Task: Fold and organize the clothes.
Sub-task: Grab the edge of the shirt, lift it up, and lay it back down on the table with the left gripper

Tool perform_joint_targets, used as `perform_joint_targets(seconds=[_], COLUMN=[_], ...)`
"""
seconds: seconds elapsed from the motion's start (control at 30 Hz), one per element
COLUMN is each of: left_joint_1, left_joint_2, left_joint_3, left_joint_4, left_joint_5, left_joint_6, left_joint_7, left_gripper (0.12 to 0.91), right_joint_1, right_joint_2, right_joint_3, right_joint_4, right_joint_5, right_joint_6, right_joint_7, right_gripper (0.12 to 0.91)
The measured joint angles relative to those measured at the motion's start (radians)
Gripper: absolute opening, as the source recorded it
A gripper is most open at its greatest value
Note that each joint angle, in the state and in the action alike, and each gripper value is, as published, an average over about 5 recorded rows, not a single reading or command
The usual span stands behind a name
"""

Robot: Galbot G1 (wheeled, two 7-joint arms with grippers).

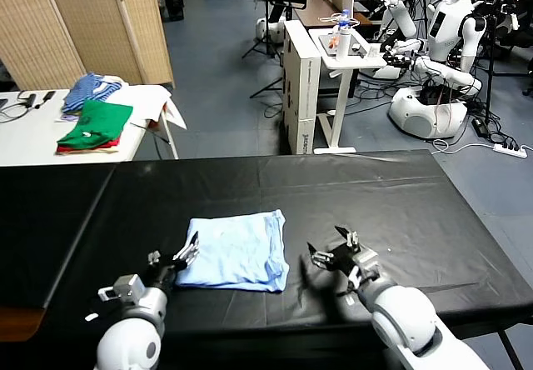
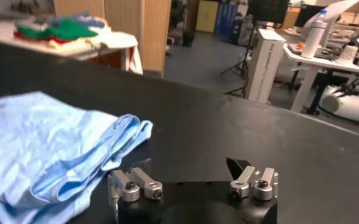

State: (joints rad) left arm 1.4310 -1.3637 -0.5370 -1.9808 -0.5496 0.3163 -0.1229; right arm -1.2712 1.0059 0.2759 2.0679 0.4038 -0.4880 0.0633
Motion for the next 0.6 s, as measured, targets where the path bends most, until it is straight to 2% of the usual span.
perform_joint_targets(seconds=[0.23,0.6], left_joint_1=[-0.021,-0.031], left_joint_2=[-0.009,-0.024], left_joint_3=[0.001,-0.013], left_joint_4=[0.036,0.071], left_joint_5=[-0.064,-0.174], left_joint_6=[0.002,0.007], left_joint_7=[0.008,0.010], left_gripper=[0.907,0.906], right_joint_1=[-0.046,-0.070], right_joint_2=[0.002,0.012], right_joint_3=[0.046,0.057], right_joint_4=[0.018,0.022], right_joint_5=[0.018,0.013], right_joint_6=[0.030,0.044], right_joint_7=[-0.011,-0.019], right_gripper=[0.907,0.907])
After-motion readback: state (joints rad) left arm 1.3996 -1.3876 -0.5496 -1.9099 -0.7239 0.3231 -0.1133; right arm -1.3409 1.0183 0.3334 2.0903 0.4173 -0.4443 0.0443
